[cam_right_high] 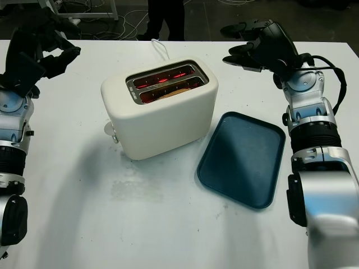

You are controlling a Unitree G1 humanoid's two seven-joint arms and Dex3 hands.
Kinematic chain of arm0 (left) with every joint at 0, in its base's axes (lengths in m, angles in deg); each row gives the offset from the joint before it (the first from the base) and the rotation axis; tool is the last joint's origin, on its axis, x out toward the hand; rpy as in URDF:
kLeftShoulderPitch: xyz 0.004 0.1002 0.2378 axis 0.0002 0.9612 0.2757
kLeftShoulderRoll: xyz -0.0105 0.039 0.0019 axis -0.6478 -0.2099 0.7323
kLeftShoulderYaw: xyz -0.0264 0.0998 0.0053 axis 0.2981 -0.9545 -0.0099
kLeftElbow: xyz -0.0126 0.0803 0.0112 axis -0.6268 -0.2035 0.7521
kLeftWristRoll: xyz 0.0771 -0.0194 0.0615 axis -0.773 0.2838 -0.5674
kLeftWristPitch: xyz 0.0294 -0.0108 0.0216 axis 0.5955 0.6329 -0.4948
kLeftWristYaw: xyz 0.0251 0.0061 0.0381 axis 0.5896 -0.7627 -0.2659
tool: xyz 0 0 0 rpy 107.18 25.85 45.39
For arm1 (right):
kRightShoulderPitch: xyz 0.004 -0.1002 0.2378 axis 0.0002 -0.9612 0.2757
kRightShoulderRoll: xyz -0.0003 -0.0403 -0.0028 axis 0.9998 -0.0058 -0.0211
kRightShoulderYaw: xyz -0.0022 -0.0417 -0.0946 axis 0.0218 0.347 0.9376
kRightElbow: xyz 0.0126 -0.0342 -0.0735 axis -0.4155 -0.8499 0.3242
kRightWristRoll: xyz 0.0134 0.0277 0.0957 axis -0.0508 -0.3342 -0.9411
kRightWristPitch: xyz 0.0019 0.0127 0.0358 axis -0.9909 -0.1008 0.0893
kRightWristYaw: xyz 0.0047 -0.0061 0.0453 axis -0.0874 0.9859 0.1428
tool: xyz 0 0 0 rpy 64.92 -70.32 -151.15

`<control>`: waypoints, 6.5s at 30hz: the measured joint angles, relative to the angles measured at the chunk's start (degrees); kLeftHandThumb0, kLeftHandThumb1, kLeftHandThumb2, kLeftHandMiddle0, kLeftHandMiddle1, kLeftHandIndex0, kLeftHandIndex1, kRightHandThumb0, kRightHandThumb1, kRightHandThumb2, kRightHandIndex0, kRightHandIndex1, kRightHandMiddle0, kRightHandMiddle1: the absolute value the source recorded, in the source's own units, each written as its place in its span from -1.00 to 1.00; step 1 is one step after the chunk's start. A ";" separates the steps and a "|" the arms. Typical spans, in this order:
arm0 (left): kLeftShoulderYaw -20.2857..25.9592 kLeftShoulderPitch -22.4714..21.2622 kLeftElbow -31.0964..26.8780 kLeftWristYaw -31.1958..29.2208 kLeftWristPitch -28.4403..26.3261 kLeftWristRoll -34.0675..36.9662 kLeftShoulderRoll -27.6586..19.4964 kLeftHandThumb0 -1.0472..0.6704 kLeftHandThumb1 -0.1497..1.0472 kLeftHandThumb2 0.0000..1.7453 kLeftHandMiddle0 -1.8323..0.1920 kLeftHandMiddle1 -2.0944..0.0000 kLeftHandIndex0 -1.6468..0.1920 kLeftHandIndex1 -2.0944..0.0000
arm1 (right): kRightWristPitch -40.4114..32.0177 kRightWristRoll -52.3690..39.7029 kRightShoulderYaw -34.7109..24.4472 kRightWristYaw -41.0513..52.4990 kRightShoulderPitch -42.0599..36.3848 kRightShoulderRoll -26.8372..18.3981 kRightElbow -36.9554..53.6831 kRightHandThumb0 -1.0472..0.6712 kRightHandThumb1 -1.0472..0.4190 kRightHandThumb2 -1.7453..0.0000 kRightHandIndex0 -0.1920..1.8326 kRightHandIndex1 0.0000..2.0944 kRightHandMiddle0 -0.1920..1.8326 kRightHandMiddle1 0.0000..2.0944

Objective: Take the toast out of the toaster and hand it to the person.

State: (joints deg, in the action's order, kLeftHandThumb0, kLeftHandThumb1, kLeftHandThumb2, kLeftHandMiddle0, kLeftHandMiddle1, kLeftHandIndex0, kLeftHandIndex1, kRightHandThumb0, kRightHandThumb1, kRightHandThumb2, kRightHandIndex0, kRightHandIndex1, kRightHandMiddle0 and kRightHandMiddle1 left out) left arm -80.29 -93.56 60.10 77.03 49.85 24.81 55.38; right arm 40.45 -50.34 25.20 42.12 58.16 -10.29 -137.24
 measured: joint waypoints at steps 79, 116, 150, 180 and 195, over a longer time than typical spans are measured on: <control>0.10 9.03 -17.88 -0.54 -16.85 0.40 2.60 -1.00 0.79 -0.85 0.41 -0.24 0.40 -0.13 | -4.42 -3.04 -3.07 0.70 -13.19 1.49 22.28 -0.17 -0.70 1.00 0.03 -0.98 -0.06 -1.00; 1.02 9.18 -18.92 -0.52 -17.38 0.36 2.59 -1.00 0.79 -0.86 0.39 -0.21 0.38 -0.10 | -4.09 -1.42 -2.49 0.94 -11.11 0.97 18.33 -0.18 -0.78 0.99 0.02 -0.98 -0.05 -0.99; 1.02 9.17 -18.89 -0.62 -17.21 0.36 2.59 -1.00 0.79 -0.87 0.39 -0.23 0.38 -0.09 | -2.99 -1.01 -2.17 1.19 -10.43 0.92 17.97 -0.19 -0.76 1.00 0.03 -0.98 -0.03 -0.99; 1.07 9.18 -19.60 -0.66 -17.20 0.35 2.49 -1.00 0.79 -0.88 0.39 -0.21 0.38 -0.08 | -2.78 -1.03 -2.18 1.23 -10.37 0.92 17.67 -0.21 -0.76 1.00 0.03 -0.98 -0.03 -0.99; 1.08 9.35 -20.37 -0.65 -17.29 0.35 2.49 -0.97 0.79 -0.89 0.40 -0.20 0.38 -0.07 | -2.79 -0.98 -2.17 1.19 -10.37 0.92 17.77 -0.20 -0.75 1.00 0.04 -0.97 -0.02 -1.00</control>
State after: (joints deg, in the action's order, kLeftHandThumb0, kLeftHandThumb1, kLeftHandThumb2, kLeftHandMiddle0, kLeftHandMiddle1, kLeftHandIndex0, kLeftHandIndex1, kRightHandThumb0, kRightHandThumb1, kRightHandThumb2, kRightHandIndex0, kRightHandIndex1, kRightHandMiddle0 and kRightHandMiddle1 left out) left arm -79.21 -84.21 39.73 76.38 32.56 25.16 57.87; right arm 37.66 -51.32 23.03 43.31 47.79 -9.37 -119.47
